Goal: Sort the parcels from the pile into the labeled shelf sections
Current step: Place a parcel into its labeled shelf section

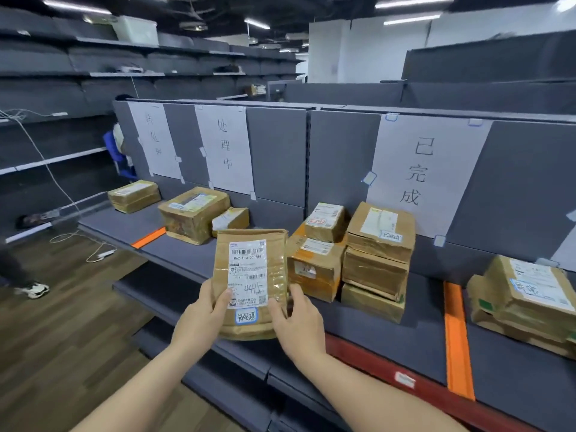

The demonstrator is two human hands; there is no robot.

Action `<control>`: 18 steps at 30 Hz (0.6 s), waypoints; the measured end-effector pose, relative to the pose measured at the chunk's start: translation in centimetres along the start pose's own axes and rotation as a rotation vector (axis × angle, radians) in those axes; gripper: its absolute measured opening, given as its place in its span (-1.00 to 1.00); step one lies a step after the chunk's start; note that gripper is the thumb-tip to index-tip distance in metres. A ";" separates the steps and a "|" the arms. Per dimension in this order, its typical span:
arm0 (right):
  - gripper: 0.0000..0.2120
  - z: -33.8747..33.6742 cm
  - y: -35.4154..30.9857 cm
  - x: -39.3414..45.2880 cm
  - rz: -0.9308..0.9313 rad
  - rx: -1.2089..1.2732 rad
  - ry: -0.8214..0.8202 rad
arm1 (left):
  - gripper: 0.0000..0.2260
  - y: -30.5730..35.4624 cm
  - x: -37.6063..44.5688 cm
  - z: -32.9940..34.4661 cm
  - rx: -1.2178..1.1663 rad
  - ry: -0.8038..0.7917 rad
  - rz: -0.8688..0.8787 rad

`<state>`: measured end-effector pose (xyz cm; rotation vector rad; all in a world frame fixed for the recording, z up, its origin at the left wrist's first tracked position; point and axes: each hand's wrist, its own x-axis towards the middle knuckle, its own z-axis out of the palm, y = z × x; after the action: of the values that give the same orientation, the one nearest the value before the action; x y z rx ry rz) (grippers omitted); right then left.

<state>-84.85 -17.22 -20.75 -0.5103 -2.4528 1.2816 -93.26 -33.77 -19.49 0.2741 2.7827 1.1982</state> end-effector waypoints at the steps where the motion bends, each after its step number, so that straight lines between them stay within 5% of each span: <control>1: -0.75 1.0 -0.8 0.3 0.009 0.004 0.007 | -0.68 -0.5 0.8 -1.0 0.013 -0.010 0.005; 18: -0.78 11.6 -6.2 7.8 0.063 -0.006 0.102 | -0.70 -5.7 12.2 -7.5 -0.019 -0.094 0.063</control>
<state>-97.86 -25.24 -20.98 -0.6436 -2.3746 1.2411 -107.13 -40.45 -18.79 0.4087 2.6996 1.1920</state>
